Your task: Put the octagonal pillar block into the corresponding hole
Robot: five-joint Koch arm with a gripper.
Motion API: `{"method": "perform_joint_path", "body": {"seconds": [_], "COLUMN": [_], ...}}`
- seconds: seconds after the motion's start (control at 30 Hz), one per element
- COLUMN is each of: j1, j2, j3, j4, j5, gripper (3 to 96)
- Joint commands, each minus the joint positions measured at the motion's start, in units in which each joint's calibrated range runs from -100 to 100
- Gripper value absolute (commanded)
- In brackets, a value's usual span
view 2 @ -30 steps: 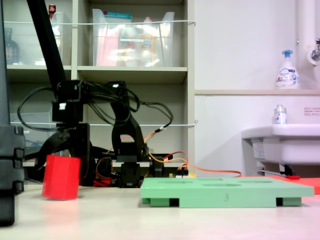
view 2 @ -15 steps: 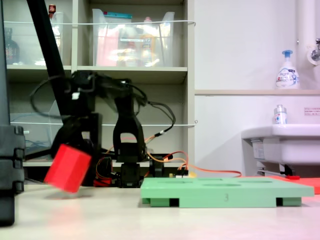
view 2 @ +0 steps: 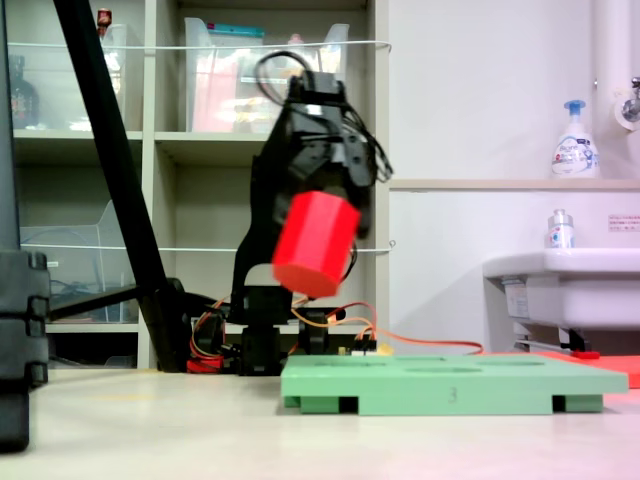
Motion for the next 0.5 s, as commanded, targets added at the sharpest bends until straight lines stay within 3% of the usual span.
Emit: {"method": "perform_joint_path", "body": {"seconds": [0.03, 0.5], "j1": [2.5, 5.5], "j2": [16.0, 29.5], "j3": [17.5, 19.9], "j4": [-1.2, 7.5], "j5": [2.6, 4.2], "gripper": [36.2, 36.2]}}
